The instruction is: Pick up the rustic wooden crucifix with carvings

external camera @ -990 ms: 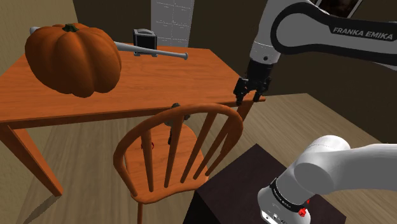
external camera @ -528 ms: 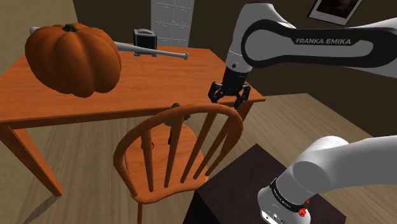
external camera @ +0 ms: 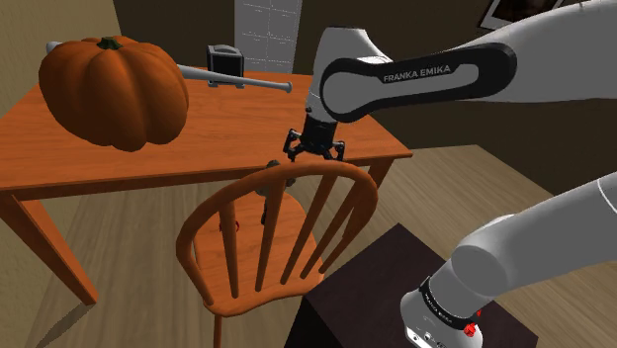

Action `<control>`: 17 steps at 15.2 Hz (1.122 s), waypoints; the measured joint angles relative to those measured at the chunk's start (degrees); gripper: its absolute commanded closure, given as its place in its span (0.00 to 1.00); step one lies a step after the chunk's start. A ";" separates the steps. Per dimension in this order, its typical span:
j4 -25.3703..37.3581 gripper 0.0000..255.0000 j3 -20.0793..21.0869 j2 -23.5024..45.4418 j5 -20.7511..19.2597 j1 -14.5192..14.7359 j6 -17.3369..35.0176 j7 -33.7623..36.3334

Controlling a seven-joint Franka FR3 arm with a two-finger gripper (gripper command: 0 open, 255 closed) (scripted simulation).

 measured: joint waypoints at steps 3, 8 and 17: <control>4.68 0.00 2.94 7.37 -3.39 -2.31 3.42 10.14; 12.19 0.00 5.12 19.12 -11.46 -4.15 7.63 27.44; 20.02 0.00 2.71 32.40 -21.52 -2.37 12.03 44.74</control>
